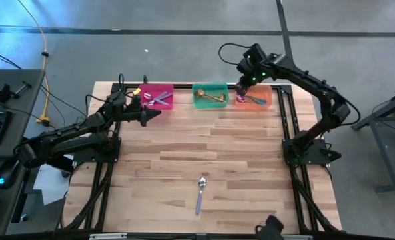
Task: Sort silverware by color (type)
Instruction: Put the purple spoon into the pink bin
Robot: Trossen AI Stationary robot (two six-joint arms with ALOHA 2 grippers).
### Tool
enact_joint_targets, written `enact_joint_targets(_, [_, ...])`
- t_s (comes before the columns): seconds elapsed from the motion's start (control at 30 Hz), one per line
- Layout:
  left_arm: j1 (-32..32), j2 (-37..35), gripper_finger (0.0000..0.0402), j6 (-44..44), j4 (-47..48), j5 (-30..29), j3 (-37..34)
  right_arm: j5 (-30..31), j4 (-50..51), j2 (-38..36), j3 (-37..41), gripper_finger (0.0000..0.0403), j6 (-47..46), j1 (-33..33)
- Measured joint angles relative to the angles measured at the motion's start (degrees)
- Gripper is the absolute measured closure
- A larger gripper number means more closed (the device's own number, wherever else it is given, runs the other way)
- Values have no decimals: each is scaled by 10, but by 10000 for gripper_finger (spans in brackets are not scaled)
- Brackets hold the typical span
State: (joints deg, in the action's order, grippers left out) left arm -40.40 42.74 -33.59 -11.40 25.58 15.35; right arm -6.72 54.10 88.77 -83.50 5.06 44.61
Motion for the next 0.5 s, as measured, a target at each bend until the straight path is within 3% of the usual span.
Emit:
enact_joint_targets(0.13, [0, 0, 401, 18, 0, 13, 0, -36, -119, -19, 58, 401, -59, -46])
enact_joint_targets(0.27, [1, 0, 401, 23, 0, 27, 0, -64, -303, -41, 176, 402, -154, -101])
enact_joint_targets(0.4, [17, 0, 401, 23, 0, 23, 0, -62, -470, -68, 291, 402, -246, -155])
enact_joint_targets(0.5, [42, 0, 401, 24, 0, 2, 0, -37, -523, -98, 357, 402, -288, -181])
